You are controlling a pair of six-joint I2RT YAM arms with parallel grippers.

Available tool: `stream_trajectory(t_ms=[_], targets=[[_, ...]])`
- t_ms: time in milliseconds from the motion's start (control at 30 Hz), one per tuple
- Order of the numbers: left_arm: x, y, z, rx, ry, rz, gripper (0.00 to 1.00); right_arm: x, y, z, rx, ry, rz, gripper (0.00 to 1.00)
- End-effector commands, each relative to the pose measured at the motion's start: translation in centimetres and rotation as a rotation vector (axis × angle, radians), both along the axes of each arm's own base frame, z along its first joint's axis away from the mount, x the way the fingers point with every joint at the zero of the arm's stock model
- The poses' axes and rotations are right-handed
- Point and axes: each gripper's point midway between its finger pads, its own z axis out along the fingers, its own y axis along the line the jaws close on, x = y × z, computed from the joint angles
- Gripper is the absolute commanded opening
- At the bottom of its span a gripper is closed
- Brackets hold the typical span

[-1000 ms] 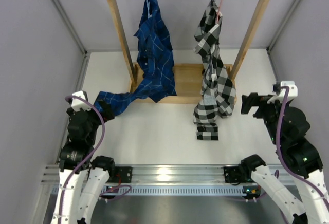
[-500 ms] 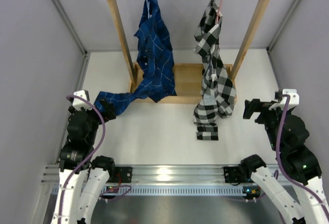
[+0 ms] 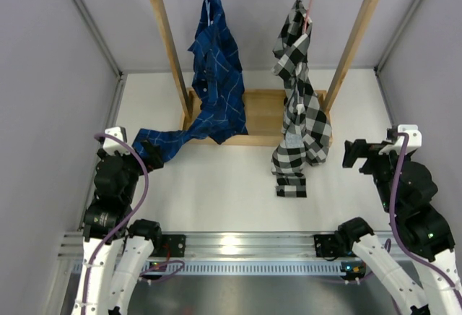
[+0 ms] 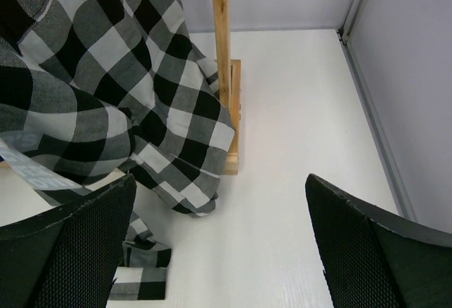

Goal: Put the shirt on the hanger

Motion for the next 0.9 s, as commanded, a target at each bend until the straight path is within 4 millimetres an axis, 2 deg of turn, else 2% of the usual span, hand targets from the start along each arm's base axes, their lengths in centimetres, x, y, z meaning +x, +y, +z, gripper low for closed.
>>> stream_trajectory(t_ms=[0,567,867], targets=[[0.35,-0.06,1.17,0.004,-0.055,-0.007,0.98,-0.61,0.08,1.45,0.001,-0.02,0.022,1.0],[0.47,0.1,1.01,0.01,-0.048,0.001,0.98,-1.53,-0.39,1.4,0.003,-0.023,0.016,0.99],[0.28,0.51,1.17,0.012,-0.059,0.022,0.98,-1.37,-0.38,1.31,0.033,-0.017,0.002,0.99]])
